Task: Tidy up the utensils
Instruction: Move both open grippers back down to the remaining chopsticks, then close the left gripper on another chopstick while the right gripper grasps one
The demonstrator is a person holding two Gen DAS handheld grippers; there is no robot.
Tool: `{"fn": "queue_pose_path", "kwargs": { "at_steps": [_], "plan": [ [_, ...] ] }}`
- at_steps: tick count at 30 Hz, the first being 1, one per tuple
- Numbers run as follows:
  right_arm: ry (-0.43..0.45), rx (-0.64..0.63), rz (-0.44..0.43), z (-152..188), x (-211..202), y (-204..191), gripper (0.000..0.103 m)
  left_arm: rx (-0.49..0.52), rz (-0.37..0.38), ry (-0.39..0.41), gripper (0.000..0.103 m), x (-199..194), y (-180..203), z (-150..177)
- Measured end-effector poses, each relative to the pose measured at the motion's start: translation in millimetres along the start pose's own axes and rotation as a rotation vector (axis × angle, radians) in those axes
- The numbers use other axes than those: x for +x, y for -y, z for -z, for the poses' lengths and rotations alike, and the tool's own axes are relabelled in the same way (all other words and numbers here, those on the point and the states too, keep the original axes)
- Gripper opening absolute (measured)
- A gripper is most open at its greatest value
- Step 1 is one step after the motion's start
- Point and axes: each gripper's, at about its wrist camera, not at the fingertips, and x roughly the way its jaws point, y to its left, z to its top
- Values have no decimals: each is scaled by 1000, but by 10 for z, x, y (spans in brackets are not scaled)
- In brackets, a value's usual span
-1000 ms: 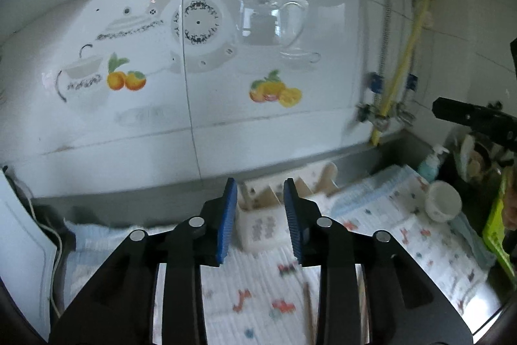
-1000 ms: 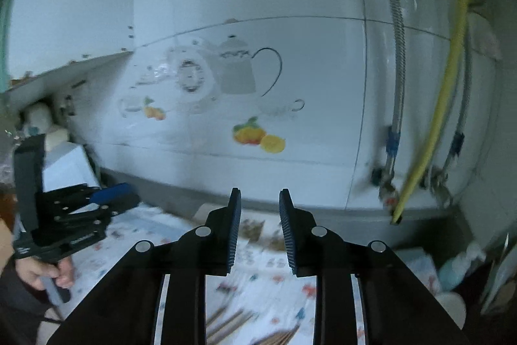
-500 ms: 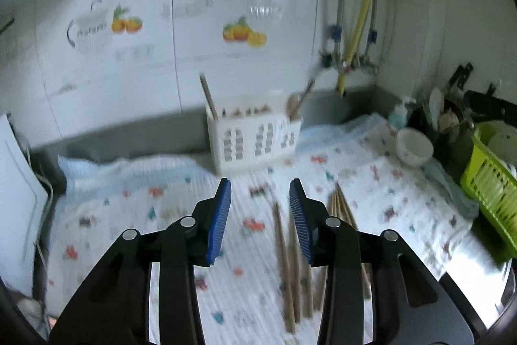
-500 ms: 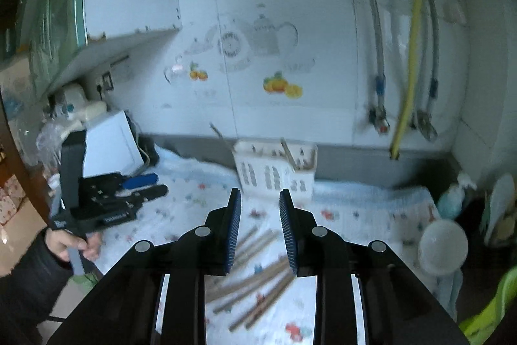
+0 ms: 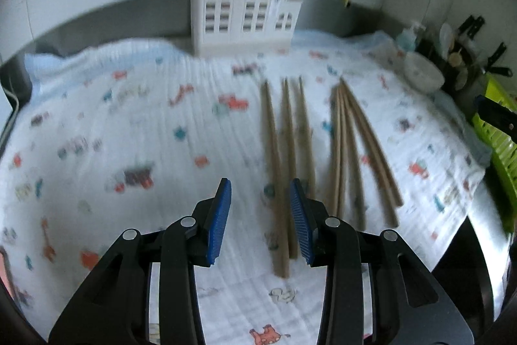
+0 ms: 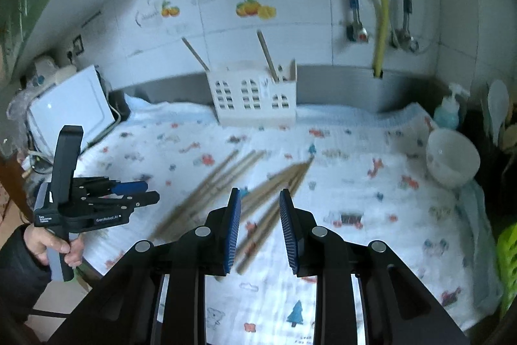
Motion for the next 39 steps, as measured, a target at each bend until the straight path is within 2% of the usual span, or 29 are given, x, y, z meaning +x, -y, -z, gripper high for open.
{"fn": "queue_pose_path", "kwargs": {
  "at_steps": [6, 12, 16, 20, 29, 35, 36, 39],
  "plan": [
    [-48, 47, 17, 291, 244, 1, 25, -18, -5, -50, 37, 240, -7, 144],
    [-92, 65, 49, 482, 415, 4, 25, -18, 5, -47, 37, 282, 30, 153],
    [-126, 76, 62, 608, 527, -7, 24, 13, -37, -45, 37, 298, 105, 165],
    [-159, 100, 49, 707, 640, -32, 22, 52, -100, -37, 32, 311, 160, 163],
    [-173, 128, 24, 728, 799, -151, 19, 5, -100, -26, 27, 297, 2, 139],
    [-176, 118, 70, 703, 840, -195, 15, -17, -64, -14, 27, 277, 13, 176],
    [-177, 106, 85, 702, 843, -203, 11, -13, -67, -15, 27, 282, 20, 174],
    [-173, 109, 102, 718, 826, -187, 10, 4, -79, -18, 27, 297, 42, 168]
  ]
}}
